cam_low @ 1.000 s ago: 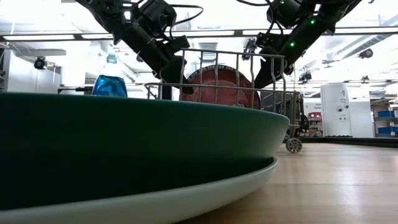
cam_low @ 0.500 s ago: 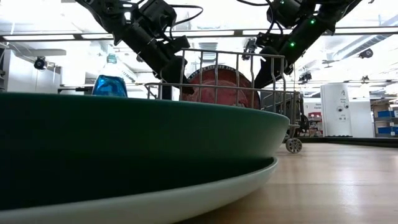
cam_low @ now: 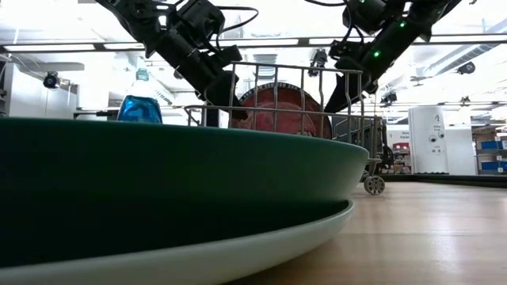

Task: Sort dishes
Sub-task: Put the red flowered plate into the gray dishwasher rack

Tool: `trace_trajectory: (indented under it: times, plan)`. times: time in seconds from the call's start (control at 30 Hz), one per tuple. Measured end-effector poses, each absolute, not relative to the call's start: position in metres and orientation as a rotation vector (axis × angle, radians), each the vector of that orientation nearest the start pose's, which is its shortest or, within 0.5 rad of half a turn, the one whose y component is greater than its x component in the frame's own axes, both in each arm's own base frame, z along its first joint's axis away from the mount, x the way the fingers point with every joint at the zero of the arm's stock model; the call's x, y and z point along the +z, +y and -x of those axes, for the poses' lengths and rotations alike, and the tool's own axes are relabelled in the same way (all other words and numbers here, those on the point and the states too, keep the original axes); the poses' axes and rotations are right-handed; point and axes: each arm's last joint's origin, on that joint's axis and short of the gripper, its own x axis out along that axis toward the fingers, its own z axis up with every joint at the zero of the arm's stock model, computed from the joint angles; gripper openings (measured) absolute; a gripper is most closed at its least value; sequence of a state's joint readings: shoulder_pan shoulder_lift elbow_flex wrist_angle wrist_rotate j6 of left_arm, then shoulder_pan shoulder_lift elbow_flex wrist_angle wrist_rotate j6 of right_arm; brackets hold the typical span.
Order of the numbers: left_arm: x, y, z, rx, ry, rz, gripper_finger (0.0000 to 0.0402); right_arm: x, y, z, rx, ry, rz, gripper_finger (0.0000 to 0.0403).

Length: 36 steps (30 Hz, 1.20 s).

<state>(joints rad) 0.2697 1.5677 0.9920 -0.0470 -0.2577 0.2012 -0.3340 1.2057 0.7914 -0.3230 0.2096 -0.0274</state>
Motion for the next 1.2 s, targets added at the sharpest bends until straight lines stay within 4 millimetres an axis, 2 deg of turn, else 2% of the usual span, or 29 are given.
trace_trajectory:
  times: [0.17, 0.33, 0.47, 0.73, 1.03, 1.2]
  plan:
    - [0.230, 0.098, -0.322, 0.434, 0.662, -0.196, 0.0155, 0.252, -0.082, -0.218, -0.516, 0.731, -0.034, 0.0237]
    - [0.232, 0.099, -0.323, 0.435, 0.634, -0.205, 0.0155, 0.257, -0.081, -0.216, -0.516, 0.702, -0.024, 0.0243]
    - [0.227, 0.100, -0.326, 0.429, 0.643, -0.197, 0.0155, 0.252, -0.083, -0.220, -0.514, 0.724, -0.017, 0.0239]
    - [0.199, 0.103, -0.337, 0.411, 0.696, -0.168, 0.0155, 0.244, -0.086, -0.226, -0.542, 0.756, 0.003, 0.0224]
    - [0.193, 0.103, -0.340, 0.412, 0.707, -0.159, 0.0155, 0.245, -0.088, -0.229, -0.541, 0.726, 0.045, 0.0229]
    - [0.192, 0.103, -0.340, 0.414, 0.709, -0.152, 0.0155, 0.234, -0.088, -0.228, -0.521, 0.707, 0.116, 0.0239]
